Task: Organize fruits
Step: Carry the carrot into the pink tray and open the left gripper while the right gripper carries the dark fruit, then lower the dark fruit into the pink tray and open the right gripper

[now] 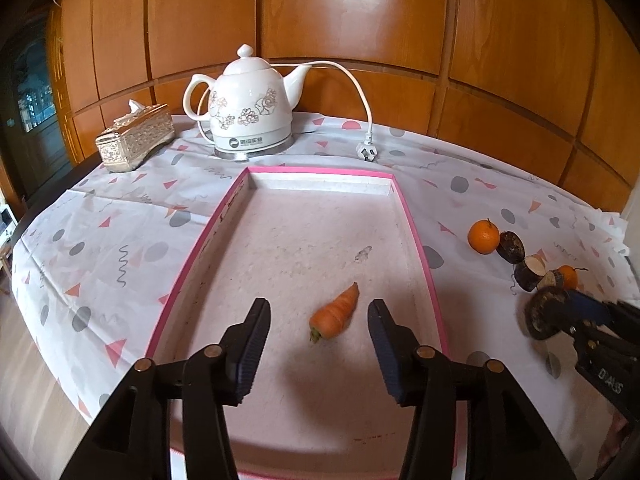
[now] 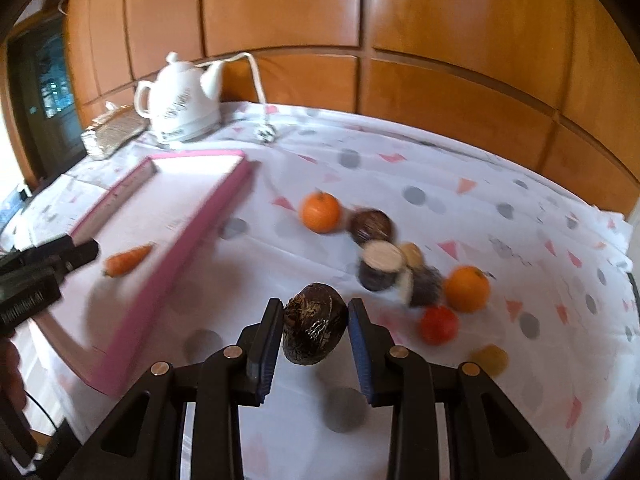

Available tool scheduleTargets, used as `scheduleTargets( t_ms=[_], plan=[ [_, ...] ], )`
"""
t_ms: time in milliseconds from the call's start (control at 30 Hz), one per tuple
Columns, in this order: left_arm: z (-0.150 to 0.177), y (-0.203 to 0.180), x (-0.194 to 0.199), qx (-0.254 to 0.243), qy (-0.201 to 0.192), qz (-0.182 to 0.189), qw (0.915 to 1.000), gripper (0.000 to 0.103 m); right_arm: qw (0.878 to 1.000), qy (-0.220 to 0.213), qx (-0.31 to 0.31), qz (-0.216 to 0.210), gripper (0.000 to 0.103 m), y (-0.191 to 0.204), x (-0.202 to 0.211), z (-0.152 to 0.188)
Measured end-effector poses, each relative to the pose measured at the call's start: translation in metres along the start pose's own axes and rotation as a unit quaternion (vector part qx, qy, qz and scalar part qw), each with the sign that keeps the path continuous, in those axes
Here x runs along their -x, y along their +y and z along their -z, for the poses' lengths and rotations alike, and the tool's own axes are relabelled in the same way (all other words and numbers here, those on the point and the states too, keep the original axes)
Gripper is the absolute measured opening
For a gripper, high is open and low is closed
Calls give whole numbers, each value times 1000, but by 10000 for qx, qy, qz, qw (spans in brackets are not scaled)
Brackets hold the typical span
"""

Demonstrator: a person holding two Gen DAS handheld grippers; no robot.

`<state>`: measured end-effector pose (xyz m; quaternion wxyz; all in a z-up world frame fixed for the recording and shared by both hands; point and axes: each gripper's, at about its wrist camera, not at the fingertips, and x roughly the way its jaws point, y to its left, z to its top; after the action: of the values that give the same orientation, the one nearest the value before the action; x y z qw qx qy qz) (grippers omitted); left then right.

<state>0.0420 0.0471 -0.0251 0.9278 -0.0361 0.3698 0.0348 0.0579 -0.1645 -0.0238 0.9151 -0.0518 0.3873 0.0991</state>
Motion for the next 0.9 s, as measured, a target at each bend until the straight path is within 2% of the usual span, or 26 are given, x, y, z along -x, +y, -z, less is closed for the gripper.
scheduleTargets(
  t_ms=[67, 500, 900],
  plan=[
    [2, 1, 3, 21, -28, -31, 10000, 58, 9998, -61, 87, -148, 33, 11, 1, -7],
    [2, 10, 14, 144, -100, -132, 9998, 62, 9932, -197, 389, -1083, 33, 67, 2, -38],
    [2, 36, 17, 541, -149, -296, 9980, 67, 9864, 38, 592, -1530, 34, 114, -18, -56]
  ],
)
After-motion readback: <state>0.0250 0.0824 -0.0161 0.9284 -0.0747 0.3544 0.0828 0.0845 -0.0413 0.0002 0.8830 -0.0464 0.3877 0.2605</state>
